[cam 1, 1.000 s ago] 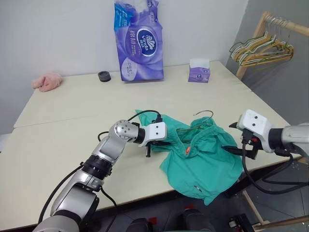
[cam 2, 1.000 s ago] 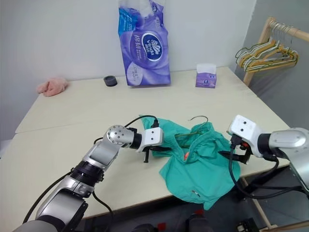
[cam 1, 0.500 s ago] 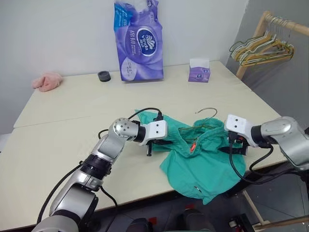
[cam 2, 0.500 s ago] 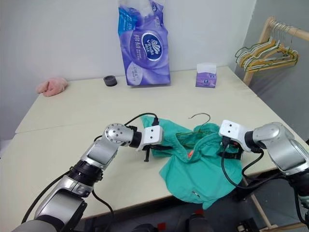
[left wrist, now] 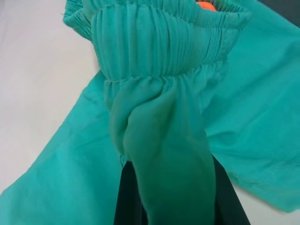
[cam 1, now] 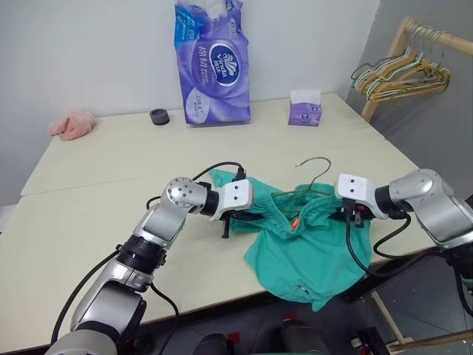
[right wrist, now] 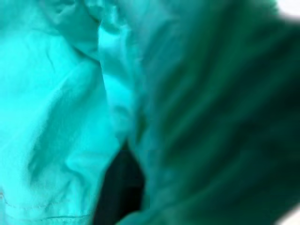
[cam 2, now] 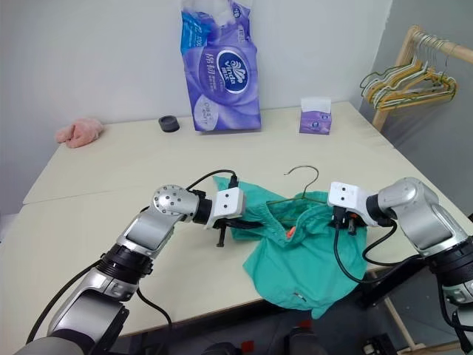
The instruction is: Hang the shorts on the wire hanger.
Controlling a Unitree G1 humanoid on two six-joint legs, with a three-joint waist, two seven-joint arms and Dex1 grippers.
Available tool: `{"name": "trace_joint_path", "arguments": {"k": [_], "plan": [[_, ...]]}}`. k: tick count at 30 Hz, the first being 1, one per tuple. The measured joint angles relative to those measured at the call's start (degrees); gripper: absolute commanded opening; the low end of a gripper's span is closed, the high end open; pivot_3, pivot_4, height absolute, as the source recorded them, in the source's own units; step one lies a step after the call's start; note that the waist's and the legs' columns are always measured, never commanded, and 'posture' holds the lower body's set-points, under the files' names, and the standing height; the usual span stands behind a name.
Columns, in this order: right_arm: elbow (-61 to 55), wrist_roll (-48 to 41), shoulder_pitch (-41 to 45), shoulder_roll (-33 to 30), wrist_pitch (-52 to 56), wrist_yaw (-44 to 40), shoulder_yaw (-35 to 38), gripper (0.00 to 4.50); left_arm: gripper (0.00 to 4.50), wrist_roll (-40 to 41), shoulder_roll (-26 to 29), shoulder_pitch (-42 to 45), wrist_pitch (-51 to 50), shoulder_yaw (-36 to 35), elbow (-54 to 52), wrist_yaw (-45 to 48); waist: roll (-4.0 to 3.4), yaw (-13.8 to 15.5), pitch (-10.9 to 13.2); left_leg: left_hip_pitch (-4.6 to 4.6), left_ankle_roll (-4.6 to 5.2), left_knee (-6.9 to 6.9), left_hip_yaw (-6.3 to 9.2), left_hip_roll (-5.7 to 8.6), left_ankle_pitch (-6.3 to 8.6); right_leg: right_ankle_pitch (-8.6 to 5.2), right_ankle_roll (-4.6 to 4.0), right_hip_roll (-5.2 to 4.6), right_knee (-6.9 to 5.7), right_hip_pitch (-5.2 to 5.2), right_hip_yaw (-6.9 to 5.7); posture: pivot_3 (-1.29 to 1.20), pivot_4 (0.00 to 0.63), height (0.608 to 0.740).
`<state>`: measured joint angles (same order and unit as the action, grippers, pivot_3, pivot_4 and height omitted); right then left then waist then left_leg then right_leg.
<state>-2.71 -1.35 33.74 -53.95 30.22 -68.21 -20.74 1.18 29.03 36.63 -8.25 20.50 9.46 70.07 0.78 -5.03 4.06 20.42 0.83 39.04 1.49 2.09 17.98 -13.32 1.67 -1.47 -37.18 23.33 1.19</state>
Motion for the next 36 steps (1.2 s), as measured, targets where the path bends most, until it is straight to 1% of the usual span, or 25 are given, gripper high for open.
{"name": "trace_joint_path", "arguments": {"k": [1, 6, 10, 12, 13, 15, 19, 22, 26, 28, 33, 36], "plan": [[-0.49, -0.12, -0.03, 0.00, 0.16, -0.78, -0.01, 0.00, 0.01, 0.02, 0.24, 0.00, 0.01, -0.22, 0.00, 0.01, 0.00, 0.01, 0.00, 0.01, 0.00, 0.00, 0.01, 0.00, 0.00, 0.00, 0.00, 0.00, 0.00, 0.00, -0.01, -0.17, 0.029, 0.740], [-3.57, -0.97, -1.04, -0.78, 2.09, -1.89, 0.99, 0.00, 0.01, 0.34, 1.00, 0.00, 1.25, -0.53, -0.03, 0.87, -0.01, 0.02, -0.01, 0.03, 0.00, 0.00, 0.02, 0.01, 0.00, 0.01, -0.01, -0.03, -0.01, 0.02, -0.03, -0.17, 0.027, 0.740], [-5.79, -2.12, -1.51, -1.74, 4.66, -2.28, 2.85, 0.00, 0.01, 1.01, 0.49, 0.01, 2.01, -1.24, 0.52, 0.46, -0.01, 0.04, -0.01, 0.04, 0.00, 0.02, 0.03, 0.03, 0.00, 0.01, -0.01, -0.05, -0.01, 0.03, -0.03, -0.18, 0.027, 0.740], [-6.74, -2.54, -1.73, -1.95, 5.83, -2.26, 3.99, 0.00, 0.72, 2.10, 0.09, 0.00, 1.11, -1.85, 0.92, 0.71, -0.01, 0.03, -0.01, 0.04, 0.00, 0.02, 0.03, 0.03, 0.00, 0.02, -0.01, -0.05, -0.02, 0.03, -0.04, -0.18, 0.027, 0.740], [-7.51, -2.93, -2.15, -2.20, 6.50, -2.43, 4.39, 0.00, 0.88, 3.01, -0.24, -0.01, 0.05, -2.55, 1.17, 0.70, -0.01, 0.01, -0.01, 0.03, 0.00, 0.02, 0.04, 0.03, 0.00, 0.01, -0.01, -0.05, -0.02, 0.03, -0.05, -0.18, 0.027, 0.740], [-9.23, -4.28, -3.78, -2.23, 7.91, -2.63, 5.43, 0.00, 1.49, 5.66, -1.37, -0.05, -2.95, -4.73, 1.32, 0.60, -0.01, -0.02, -0.01, 0.05, 0.00, 0.02, 0.08, 0.02, 0.00, 0.01, -0.01, -0.05, -0.02, 0.03, -0.08, -0.19, 0.027, 0.740], [-10.81, -5.31, -4.52, -2.48, 9.53, -2.49, 6.98, 0.00, 2.61, 8.41, -2.64, 0.02, -5.92, -7.44, 1.51, -0.08, -0.02, -0.03, -0.03, 0.06, 0.00, 0.03, 0.07, 0.04, 0.00, 0.02, 0.00, -0.06, -0.03, 0.03, -0.07, -0.19, 0.026, 0.740], [-12.40, -6.83, -5.85, -2.50, 10.20, -2.41, 8.28, 0.00, 2.61, 10.61, -2.27, 0.26, -7.49, -8.55, 2.56, 0.82, -0.02, -0.08, -0.03, 0.06, 0.00, 0.03, 0.08, 0.04, 0.00, 0.02, 0.00, -0.06, -0.03, 0.03, -0.08, -0.20, 0.027, 0.740], [-13.24, -8.26, -7.42, -3.49, 10.81, -2.11, 9.25, 0.00, 2.61, 11.67, 2.48, 0.58, -8.83, -8.76, 6.17, 5.34, -0.04, -0.36, -0.04, 0.06, -0.01, 0.02, 0.08, 0.04, 0.00, 0.02, 0.00, -0.06, -0.03, 0.05, -0.10, -0.20, 0.027, 0.740], [-13.24, -8.51, -7.59, -3.92, 11.08, -1.98, 9.47, 0.00, 2.61, 11.48, 3.52, 0.83, -8.64, -8.75, 8.06, 6.75, -0.03, -0.39, -0.04, 0.07, -0.01, 0.03, 0.08, 0.05, 0.00, 0.02, 0.00, -0.08, -0.01, 0.05, -0.09, -0.20, 0.027, 0.740], [-13.47, -9.19, -7.62, -4.22, 11.42, -1.67, 9.48, 0.00, 2.61, 8.90, 2.88, 3.59, -3.50, -8.22, 15.15, 7.07, -0.03, -0.10, -0.03, 0.09, 0.00, 0.05, 0.10, 0.09, 0.00, 0.02, 0.00, -0.11, -0.02, 0.04, -0.11, -0.19, 0.027, 0.740], [-13.73, -9.56, -7.61, -4.33, 11.65, -1.56, 9.48, 0.00, 2.61, 7.67, 0.16, 4.70, 0.05, -8.21, 18.76, 5.66, -0.03, -0.02, -0.04, 0.11, 0.00, 0.05, 0.10, 0.11, 0.00, 0.02, 0.00, -0.14, -0.01, 0.05, -0.12, -0.19, 0.027, 0.740]]}}
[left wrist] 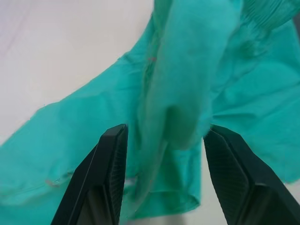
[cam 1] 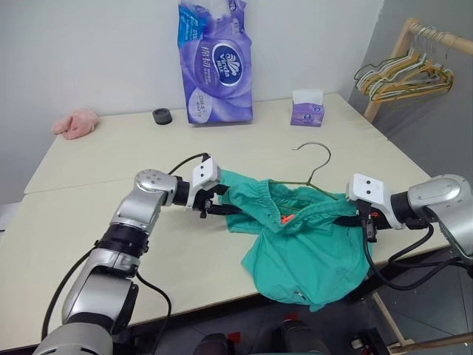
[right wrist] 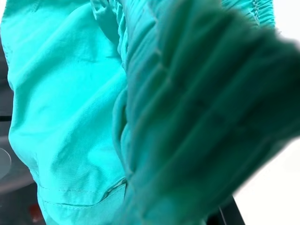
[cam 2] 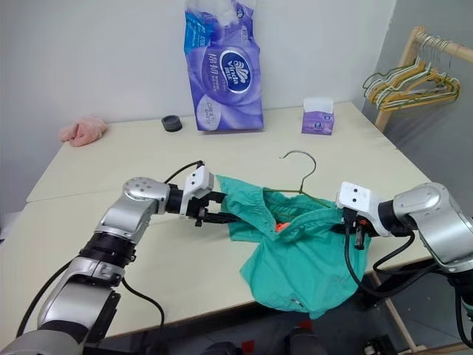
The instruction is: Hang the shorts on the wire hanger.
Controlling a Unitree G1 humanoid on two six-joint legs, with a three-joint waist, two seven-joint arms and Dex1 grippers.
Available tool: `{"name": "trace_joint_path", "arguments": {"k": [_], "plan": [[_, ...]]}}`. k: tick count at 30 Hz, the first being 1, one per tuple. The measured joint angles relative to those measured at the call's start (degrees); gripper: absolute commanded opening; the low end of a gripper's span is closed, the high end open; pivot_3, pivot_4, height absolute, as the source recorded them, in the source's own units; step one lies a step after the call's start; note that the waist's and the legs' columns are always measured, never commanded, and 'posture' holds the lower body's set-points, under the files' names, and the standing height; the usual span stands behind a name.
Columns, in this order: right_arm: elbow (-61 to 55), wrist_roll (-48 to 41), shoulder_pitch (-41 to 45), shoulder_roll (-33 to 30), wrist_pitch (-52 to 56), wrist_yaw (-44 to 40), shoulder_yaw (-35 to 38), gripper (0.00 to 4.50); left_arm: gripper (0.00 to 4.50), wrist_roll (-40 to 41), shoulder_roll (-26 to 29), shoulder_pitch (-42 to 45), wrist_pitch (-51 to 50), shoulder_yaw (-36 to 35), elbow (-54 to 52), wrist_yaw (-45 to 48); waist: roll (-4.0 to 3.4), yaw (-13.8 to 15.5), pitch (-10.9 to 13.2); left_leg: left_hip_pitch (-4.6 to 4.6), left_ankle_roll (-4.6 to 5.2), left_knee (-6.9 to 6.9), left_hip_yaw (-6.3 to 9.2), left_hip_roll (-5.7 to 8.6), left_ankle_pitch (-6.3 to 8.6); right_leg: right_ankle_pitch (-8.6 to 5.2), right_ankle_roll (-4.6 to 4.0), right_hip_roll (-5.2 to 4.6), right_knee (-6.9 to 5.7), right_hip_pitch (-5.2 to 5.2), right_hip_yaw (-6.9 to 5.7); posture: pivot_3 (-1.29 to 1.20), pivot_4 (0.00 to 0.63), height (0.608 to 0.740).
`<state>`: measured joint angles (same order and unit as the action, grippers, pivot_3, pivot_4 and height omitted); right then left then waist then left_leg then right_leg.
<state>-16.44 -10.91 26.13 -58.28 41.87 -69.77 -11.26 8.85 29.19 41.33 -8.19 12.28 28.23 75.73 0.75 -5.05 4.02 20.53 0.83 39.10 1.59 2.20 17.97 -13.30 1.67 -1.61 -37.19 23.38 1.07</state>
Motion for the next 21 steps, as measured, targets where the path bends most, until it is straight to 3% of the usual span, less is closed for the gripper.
{"name": "trace_joint_path", "arguments": {"k": [3, 10, 21], "plan": [[-0.46, -0.55, 0.00, 0.00, 0.10, 0.10, 0.00, 0.00, 2.05, -1.20, -2.37, 0.28, 3.48, 0.09, 3.15, -1.51, 0.01, -0.02, 0.00, 0.09, 0.00, 0.00, 0.00, 0.00, 0.00, 0.01, 0.00, -0.01, -0.02, 0.11, 0.00, -0.20, 0.027, 0.740], [-1.33, -1.33, -0.17, -0.33, 0.51, 0.67, 0.00, 0.00, 0.02, -3.92, -3.34, 2.42, 11.29, 0.03, 8.67, -4.70, 0.00, -0.14, 0.00, 0.13, 0.00, 0.00, -0.01, -0.01, 0.00, 0.02, -0.02, -0.01, -0.04, 0.17, 0.00, -0.20, 0.027, 0.740], [-2.49, -3.35, -3.60, -3.14, 1.29, 1.15, 1.24, 0.00, 0.02, -7.34, -2.79, 5.03, 17.32, -0.40, 15.38, -9.01, 0.01, -0.11, 0.00, 0.16, 0.00, 0.00, 0.00, 0.00, 0.00, 0.03, -0.01, -0.03, -0.04, 0.18, -0.03, -0.20, 0.031, 0.740]]}}
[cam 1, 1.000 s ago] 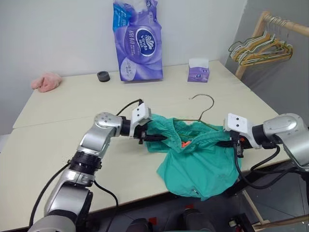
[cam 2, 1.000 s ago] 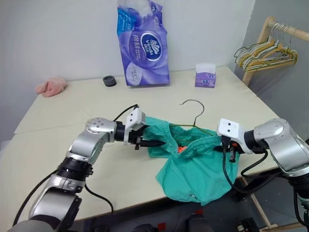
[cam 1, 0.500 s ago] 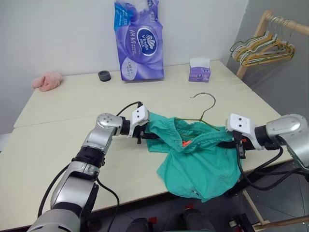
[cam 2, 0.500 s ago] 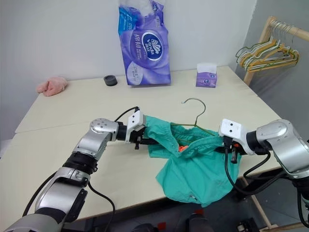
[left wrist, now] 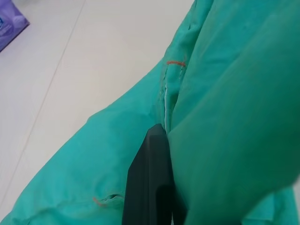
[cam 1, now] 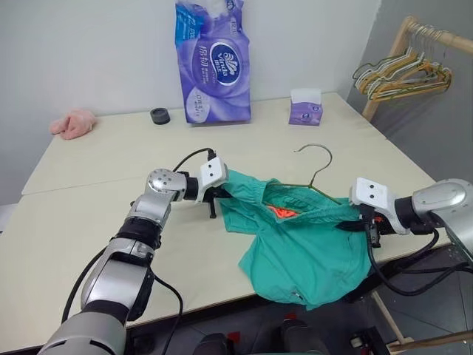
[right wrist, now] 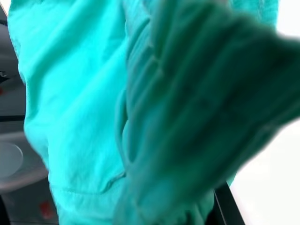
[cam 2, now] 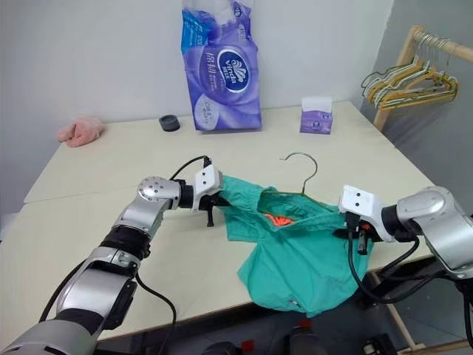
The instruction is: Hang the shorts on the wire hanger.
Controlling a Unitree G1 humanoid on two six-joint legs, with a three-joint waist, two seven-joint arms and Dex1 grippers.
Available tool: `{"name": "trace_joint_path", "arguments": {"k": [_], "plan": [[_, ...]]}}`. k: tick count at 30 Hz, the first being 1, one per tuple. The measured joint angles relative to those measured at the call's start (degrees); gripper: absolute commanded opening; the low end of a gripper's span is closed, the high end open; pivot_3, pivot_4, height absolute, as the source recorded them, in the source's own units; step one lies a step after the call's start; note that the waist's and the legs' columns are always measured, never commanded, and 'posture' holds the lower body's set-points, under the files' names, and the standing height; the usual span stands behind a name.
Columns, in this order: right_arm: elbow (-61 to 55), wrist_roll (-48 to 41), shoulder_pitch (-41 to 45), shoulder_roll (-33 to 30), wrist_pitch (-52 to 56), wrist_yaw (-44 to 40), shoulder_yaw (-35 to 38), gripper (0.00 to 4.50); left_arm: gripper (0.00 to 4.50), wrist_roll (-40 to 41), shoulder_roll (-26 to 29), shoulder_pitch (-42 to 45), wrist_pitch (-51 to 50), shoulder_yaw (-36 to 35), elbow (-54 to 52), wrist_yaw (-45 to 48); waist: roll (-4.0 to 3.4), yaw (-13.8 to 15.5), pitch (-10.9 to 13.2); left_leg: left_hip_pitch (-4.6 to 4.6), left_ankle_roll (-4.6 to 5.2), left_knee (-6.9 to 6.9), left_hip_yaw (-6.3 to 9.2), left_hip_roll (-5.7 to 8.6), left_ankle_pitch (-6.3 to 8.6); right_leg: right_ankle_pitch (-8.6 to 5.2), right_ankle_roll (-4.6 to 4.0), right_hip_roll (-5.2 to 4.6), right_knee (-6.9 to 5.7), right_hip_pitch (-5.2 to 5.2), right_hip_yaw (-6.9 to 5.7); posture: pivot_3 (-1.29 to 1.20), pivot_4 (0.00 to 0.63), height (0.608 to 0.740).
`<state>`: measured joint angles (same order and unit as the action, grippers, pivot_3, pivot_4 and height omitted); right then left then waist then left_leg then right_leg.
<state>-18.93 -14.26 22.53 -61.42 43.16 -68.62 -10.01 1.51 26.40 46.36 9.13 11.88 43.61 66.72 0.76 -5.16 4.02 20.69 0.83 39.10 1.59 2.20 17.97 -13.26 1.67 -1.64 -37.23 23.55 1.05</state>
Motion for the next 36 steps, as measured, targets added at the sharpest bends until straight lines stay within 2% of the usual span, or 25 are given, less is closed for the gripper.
{"name": "trace_joint_path", "arguments": {"k": [9, 20, 23, 28, 32, 36], "plan": [[-1.39, -1.60, -2.39, -0.60, 0.51, 1.19, 2.11, 0.00, 0.02, -0.56, 0.18, 0.08, 1.18, -0.01, 0.86, -0.83, 0.01, 0.05, 0.00, 0.00, 0.00, 0.00, 0.00, 0.00, 0.00, 0.01, 0.01, 0.00, -0.01, 0.00, 0.00, -0.20, 0.028, 0.740], [-2.18, -2.70, -2.28, -0.42, 1.14, 2.46, 2.08, 0.00, 0.02, 1.67, -1.32, -2.97, -2.16, -0.96, -7.37, -0.44, 0.00, -0.02, -0.01, 0.00, 0.00, 0.01, 0.00, 0.00, 0.00, 0.01, 0.02, -0.01, -0.02, 0.00, -0.01, -0.19, 0.026, 0.740], [-2.29, -2.83, -2.40, -0.32, 1.14, 2.75, 2.08, 0.00, 0.63, 1.71, -0.43, -3.61, -2.75, -1.01, -7.50, -0.36, 0.01, 0.05, -0.01, 0.00, 0.00, 0.01, 0.00, 0.00, 0.00, 0.01, 0.02, -0.01, -0.02, 0.00, -0.01, -0.19, 0.026, 0.740], [-2.52, -3.51, -2.92, -0.21, 1.57, 3.06, 2.17, 0.00, 2.18, 1.39, 0.59, -3.94, -2.31, -1.00, -7.49, -0.10, 0.01, 0.09, -0.02, 0.00, 0.00, 0.02, 0.00, 0.01, 0.00, 0.01, 0.01, -0.01, -0.02, 0.00, 0.00, -0.19, 0.022, 0.740], [-3.86, -5.25, -3.63, 0.69, 3.44, 4.22, 3.34, 0.00, 3.33, 0.51, 0.24, -3.99, -0.12, -1.01, -7.24, -3.70, 0.02, 0.20, -0.02, 0.00, 0.00, 0.03, 0.01, 0.01, 0.00, 0.02, 0.01, -0.01, -0.03, 0.00, 0.00, -0.20, 0.024, 0.740], [-6.38, -7.67, -5.89, 1.85, 7.28, 6.98, 6.41, 0.00, 3.33, -0.13, 0.51, -4.00, 1.28, -1.11, -6.87, -6.04, 0.04, 0.22, -0.03, 0.01, 0.00, 0.02, 0.04, 0.00, 0.00, 0.02, 0.01, -0.01, -0.03, 0.00, -0.01, -0.19, 0.036, 0.740]]}}
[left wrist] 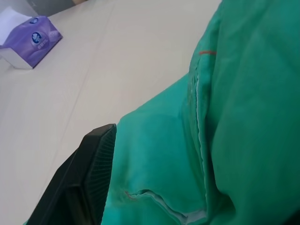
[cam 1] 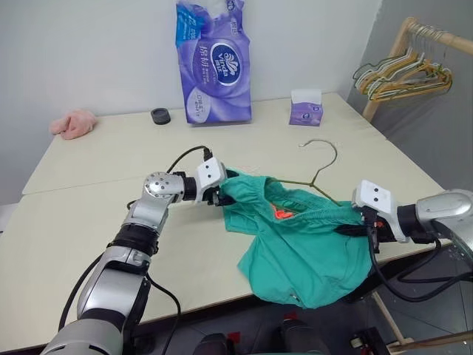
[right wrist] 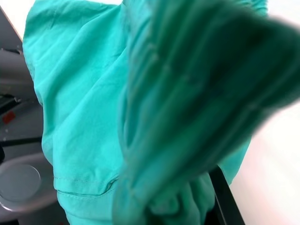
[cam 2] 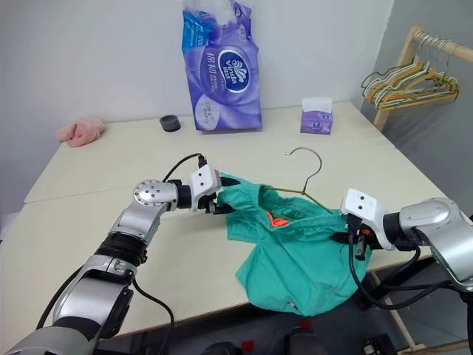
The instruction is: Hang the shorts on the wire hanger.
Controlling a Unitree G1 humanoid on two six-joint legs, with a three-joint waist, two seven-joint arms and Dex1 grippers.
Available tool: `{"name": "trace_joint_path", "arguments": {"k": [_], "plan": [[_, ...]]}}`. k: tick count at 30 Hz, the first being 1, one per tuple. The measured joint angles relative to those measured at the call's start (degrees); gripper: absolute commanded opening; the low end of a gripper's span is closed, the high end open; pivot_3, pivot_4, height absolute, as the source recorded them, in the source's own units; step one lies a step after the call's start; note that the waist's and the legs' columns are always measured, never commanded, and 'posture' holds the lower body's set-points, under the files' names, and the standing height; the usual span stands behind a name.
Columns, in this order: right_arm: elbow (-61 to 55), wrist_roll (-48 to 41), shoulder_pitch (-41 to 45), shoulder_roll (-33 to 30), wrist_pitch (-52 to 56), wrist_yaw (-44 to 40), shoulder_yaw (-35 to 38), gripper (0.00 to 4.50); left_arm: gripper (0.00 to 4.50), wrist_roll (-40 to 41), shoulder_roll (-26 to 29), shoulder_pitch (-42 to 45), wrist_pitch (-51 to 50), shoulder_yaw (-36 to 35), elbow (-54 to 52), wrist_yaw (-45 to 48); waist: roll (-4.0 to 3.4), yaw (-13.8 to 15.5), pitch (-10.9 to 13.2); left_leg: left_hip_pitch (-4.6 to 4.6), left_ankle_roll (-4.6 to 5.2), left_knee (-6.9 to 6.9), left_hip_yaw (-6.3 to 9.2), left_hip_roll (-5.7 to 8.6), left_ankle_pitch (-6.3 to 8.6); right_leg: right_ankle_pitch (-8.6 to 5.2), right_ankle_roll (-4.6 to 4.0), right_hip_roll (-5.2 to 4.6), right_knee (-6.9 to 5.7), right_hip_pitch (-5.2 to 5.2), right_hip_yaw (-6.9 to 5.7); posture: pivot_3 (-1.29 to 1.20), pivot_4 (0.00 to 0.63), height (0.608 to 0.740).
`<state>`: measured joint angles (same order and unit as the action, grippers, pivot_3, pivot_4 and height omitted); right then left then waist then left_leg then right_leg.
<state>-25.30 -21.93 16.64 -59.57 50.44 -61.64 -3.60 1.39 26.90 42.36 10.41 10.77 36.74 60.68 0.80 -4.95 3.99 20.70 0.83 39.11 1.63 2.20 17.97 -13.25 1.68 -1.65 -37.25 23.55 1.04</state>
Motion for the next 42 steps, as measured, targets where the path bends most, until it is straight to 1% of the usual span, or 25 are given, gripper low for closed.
{"name": "trace_joint_path", "arguments": {"k": [6, 8, 10, 12, 16, 18, 19, 21, 23, 26, 27, 29, 33, 36, 39, 42], "plan": [[-5.58, -6.48, -6.72, 7.69, 13.01, 9.13, 7.76, 0.00, 3.33, 0.33, 4.33, -0.22, -0.43, -2.63, -0.16, -1.68, 0.03, -0.02, -0.01, 0.01, 0.00, -0.02, 0.01, 0.00, 0.00, 0.01, -0.01, -0.04, -0.04, 0.02, 0.00, -0.20, 0.057, 0.740], [-7.62, -8.56, -8.70, 9.83, 16.56, 11.52, 11.37, 0.00, 3.33, 3.67, 4.32, -2.29, -4.72, -3.60, -5.15, 0.91, 0.03, 0.07, -0.01, 0.03, 0.01, -0.01, 0.01, 0.02, 0.01, 0.01, -0.01, -0.07, -0.04, 0.02, 0.00, -0.21, 0.067, 0.740], [-9.78, -10.29, -11.47, 11.78, 20.07, 14.00, 15.56, 0.00, 3.33, 7.83, 4.19, -5.80, -10.86, -3.68, -12.45, 4.56, 0.03, 0.23, 0.00, 0.06, 0.02, -0.01, 0.05, 0.02, 0.01, 0.01, -0.01, -0.09, 0.00, 0.01, -0.03, -0.22, 0.073, 0.740], [-11.16, -11.52, -14.01, 12.95, 23.35, 16.07, 19.96, 0.00, 3.33, 10.36, 3.26, -7.54, -16.00, -2.93, -17.77, 6.44, 0.04, 0.31, 0.03, 0.09, 0.03, 0.01, 0.07, 0.05, 0.01, 0.01, 0.00, -0.10, 0.01, 0.01, -0.03, -0.24, 0.081, 0.740], [-13.50, -14.08, -17.56, 14.83, 31.07, 19.03, 31.08, 0.00, 3.33, 14.05, -0.22, -7.59, -23.44, -0.85, -27.89, 7.47, 0.02, 0.09, 0.04, 0.00, 0.04, 0.03, 0.05, 0.06, 0.01, 0.02, 0.03, -0.09, 0.01, -0.10, -0.02, -0.28, 0.092, 0.740], [-13.84, -14.98, -17.92, 15.12, 35.43, 20.01, 35.89, 0.00, 3.33, 14.36, -1.80, -7.08, -25.52, 0.89, -30.55, 7.44, -0.06, -0.27, 0.12, -0.14, 0.05, 0.01, 0.01, 0.05, 0.01, 0.00, 0.04, -0.03, 0.02, -0.23, 0.01, -0.32, 0.108, 0.740], [-13.84, -15.36, -18.15, 15.10, 37.56, 20.55, 38.54, 0.00, 3.33, 14.40, -3.42, -6.53, -26.61, 1.65, -31.06, 7.13, -0.13, -0.42, 0.17, -0.17, 0.05, 0.01, -0.02, 0.05, 0.01, 0.00, 0.05, -0.02, 0.05, -0.26, 0.03, -0.35, 0.120, 0.740], [-12.69, -16.44, -19.10, 14.29, 40.78, 22.03, 44.22, 0.00, 3.33, 15.12, -7.98, -5.40, -29.56, 3.38, -32.67, 5.49, -0.21, -0.58, 0.43, -0.17, 0.11, 0.02, -0.03, 0.08, 0.02, -0.06, 0.15, 0.03, 0.16, -0.35, 0.04, -0.37, 0.132, 0.740], [-10.57, -17.52, -20.22, 12.38, 41.61, 23.93, 48.35, 0.00, 3.33, 15.49, -11.20, -4.98, -31.24, 5.77, -34.62, 4.70, -0.26, -1.32, 0.65, -0.17, 0.20, 0.00, -0.16, 0.08, 0.06, -0.08, 0.18, 0.08, 0.20, -0.35, 0.16, -0.39, 0.137, 0.740], [-6.85, -18.41, -20.48, 9.31, 41.62, 26.78, 52.74, 0.00, 3.33, 15.20, -15.48, -4.05, -31.55, 7.65, -35.33, 2.28, -0.47, -3.22, 1.03, -0.05, 0.30, -0.04, -0.33, 0.07, 0.12, -0.16, 0.30, 0.29, 0.24, -0.38, 0.36, -0.41, 0.147, 0.740], [-5.25, -18.44, -20.24, 7.72, 41.62, 27.74, 53.97, 0.00, 3.33, 14.86, -17.34, -3.34, -31.36, 8.14, -35.31, 0.88, -0.45, -3.67, 1.30, -0.05, 0.34, -0.03, -0.40, 0.09, 0.14, -0.28, 0.51, 0.38, 0.25, -0.38, 0.45, -0.41, 0.147, 0.740], [-2.17, -18.24, -18.58, 4.57, 41.62, 29.70, 55.59, 0.00, 3.33, 13.76, -20.55, -1.53, -30.64, 9.20, -35.13, -1.77, -0.46, -4.80, 1.65, -0.09, 0.47, -0.04, -0.65, 0.11, 0.22, -0.32, 0.59, 0.42, 0.25, -0.38, 0.73, -0.41, 0.151, 0.740], [3.54, -17.10, -13.89, 0.10, 41.63, 32.93, 56.45, 0.00, 3.33, 10.46, -24.65, 2.93, -26.69, 9.52, -32.29, -6.81, -0.58, -6.83, 1.93, -0.21, 0.62, -0.08, -0.98, 0.10, 0.31, -0.42, 0.77, 0.48, 0.29, -0.38, 1.08, -0.41, 0.151, 0.740], [8.80, -14.93, -9.02, -2.56, 41.62, 35.65, 56.36, 0.00, 3.33, 8.01, -26.72, 5.61, -24.35, 10.01, -29.37, -9.45, -0.64, -8.16, 2.23, -0.27, 0.83, -0.08, -1.30, 0.13, 0.43, -0.51, 1.01, 0.48, 0.33, -0.37, 1.36, -0.41, 0.150, 0.740], [13.53, -12.35, -5.10, -4.16, 41.60, 37.91, 55.53, 0.00, 3.33, 6.19, -27.19, 6.69, -21.96, 10.75, -27.50, -10.12, -0.67, -9.33, 2.43, -0.29, 0.91, -0.10, -1.49, 0.13, 0.48, -0.52, 1.14, 0.47, 0.36, -0.35, 1.53, -0.41, 0.149, 0.740], [18.68, -9.11, -2.08, -6.47, 41.20, 39.42, 53.85, 0.00, 3.33, 5.43, -27.98, 7.40, -20.70, 11.03, -25.61, -10.33, -0.80, -9.88, 2.76, -0.33, 1.00, -0.10, -1.68, 0.16, 0.54, -0.51, 1.28, 0.44, 0.39, -0.34, 1.70, -0.41, 0.150, 0.740]]}}
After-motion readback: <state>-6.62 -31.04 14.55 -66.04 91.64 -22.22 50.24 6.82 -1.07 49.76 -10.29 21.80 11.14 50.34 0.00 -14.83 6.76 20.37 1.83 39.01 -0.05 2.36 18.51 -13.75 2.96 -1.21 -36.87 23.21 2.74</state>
